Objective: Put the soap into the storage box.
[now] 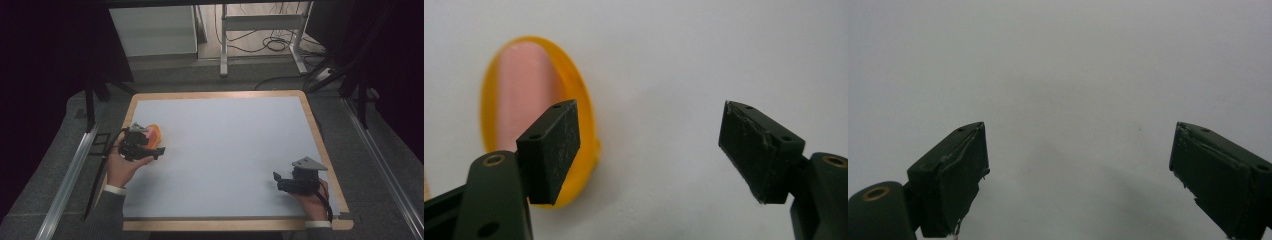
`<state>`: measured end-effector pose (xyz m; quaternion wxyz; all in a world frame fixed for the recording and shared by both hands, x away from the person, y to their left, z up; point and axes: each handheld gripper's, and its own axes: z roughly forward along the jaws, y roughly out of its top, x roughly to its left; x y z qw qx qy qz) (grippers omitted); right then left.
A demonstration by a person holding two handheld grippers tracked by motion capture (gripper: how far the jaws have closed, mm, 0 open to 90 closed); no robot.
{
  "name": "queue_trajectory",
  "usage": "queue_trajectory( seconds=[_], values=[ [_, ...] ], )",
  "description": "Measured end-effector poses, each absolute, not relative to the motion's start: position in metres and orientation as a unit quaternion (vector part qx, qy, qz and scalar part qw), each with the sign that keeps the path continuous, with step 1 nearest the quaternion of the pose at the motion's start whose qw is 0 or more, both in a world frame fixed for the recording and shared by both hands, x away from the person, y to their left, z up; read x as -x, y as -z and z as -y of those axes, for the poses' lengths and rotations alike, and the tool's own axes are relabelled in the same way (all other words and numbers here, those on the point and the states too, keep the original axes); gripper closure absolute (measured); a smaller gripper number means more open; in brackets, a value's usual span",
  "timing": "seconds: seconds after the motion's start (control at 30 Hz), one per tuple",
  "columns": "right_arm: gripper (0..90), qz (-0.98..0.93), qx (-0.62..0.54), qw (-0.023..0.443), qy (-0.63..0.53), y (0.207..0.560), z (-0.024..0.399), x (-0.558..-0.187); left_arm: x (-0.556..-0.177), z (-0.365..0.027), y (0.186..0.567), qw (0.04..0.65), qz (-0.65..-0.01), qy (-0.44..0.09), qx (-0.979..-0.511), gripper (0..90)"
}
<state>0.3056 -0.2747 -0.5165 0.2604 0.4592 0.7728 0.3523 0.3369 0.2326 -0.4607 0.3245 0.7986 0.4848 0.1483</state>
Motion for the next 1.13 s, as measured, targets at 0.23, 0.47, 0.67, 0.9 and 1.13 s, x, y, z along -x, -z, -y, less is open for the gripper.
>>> queue_trajectory(
  seconds=[0.23,0.47,0.67,0.9,1.13],
  values=[
    [8.4,-0.773,-0.46,0.261,-0.351,0.517,0.275,-0.306,-0.314,-0.218,0.48,0.344,-0.466,-0.137,-0.804,25.5],
    [8.4,-0.774,-0.459,0.26,-0.349,0.518,0.274,-0.306,-0.296,-0.213,0.499,0.349,-0.464,-0.123,-0.805,25.7],
    [8.4,-0.775,-0.458,0.261,-0.348,0.519,0.273,-0.307,-0.286,-0.212,0.513,0.362,-0.469,-0.114,-0.798,25.8],
    [8.4,-0.777,-0.456,0.254,-0.351,0.519,0.272,-0.308,-0.285,-0.213,0.514,0.367,-0.469,-0.116,-0.795,25.5],
    [8.4,-0.777,-0.455,0.255,-0.352,0.519,0.271,-0.308,-0.285,-0.212,0.518,0.36,-0.469,-0.117,-0.798,24.5]
  ],
)
